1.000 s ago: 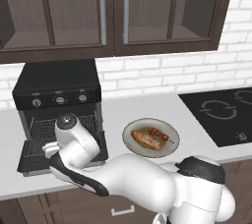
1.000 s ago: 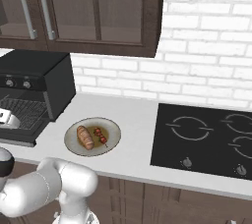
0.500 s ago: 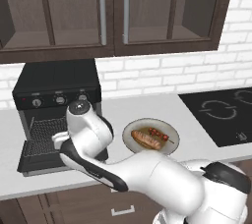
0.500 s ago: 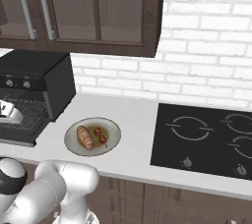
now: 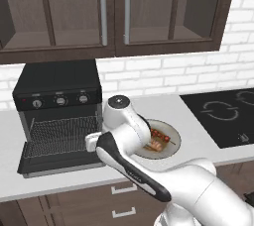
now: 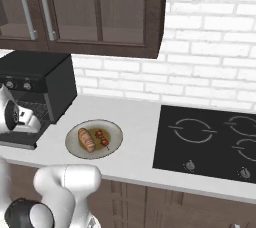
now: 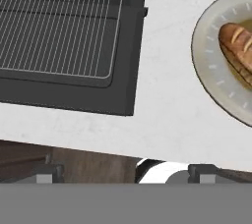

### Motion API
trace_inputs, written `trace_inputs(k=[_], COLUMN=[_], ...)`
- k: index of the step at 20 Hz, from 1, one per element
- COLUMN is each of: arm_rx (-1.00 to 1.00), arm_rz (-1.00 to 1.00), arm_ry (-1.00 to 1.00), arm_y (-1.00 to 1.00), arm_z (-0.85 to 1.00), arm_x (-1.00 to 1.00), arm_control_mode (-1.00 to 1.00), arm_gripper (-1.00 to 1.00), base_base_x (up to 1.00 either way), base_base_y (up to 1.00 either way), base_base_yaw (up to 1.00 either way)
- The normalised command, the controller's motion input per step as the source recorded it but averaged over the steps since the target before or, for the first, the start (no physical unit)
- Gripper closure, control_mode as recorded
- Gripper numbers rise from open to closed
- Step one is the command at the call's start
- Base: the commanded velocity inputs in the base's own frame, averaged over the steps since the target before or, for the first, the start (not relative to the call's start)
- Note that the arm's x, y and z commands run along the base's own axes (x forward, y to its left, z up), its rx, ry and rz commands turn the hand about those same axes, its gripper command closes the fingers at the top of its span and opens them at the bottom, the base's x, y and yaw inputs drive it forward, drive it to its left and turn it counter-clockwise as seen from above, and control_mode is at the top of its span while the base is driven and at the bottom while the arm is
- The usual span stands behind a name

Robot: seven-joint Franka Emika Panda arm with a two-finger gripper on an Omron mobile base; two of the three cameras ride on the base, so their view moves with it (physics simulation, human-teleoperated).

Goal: Pick up the kebab skewer and baguette bread, and place them inside the toaster oven. Close the toaster oven door and start by setting the timer.

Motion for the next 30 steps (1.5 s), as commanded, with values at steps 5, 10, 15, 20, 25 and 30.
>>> trace_inputs(k=[5,10,15,20,25,30], arm_rx=[0.03,0.06,0.03,-0.03,-0.05,-0.06], arm_rz=[0.04,0.09,0.09,0.03,0.03,0.01], arm_ry=[0.12,0.18,0.18,0.27,0.16,0.03], arm_y=[-0.88,-0.59,-0.35,-0.07,-0.08,-0.15], arm_z=[0.03,0.01,0.0,0.0,-0.12,-0.31], arm_x=[0.06,0.61,0.45,0.17,0.34,0.43], arm_control_mode=[-1.0,-1.0,-1.0,-1.0,-1.0,-1.0], arm_gripper=[-1.0,-1.0,-1.0,-1.0,-1.0,-1.0], base_base_x=[0.0,0.0,0.0,0.0,0.0,0.0], base_base_y=[0.0,0.0,0.0,0.0,0.0,0.0], base_base_yaw=[0.0,0.0,0.0,0.0,0.0,0.0])
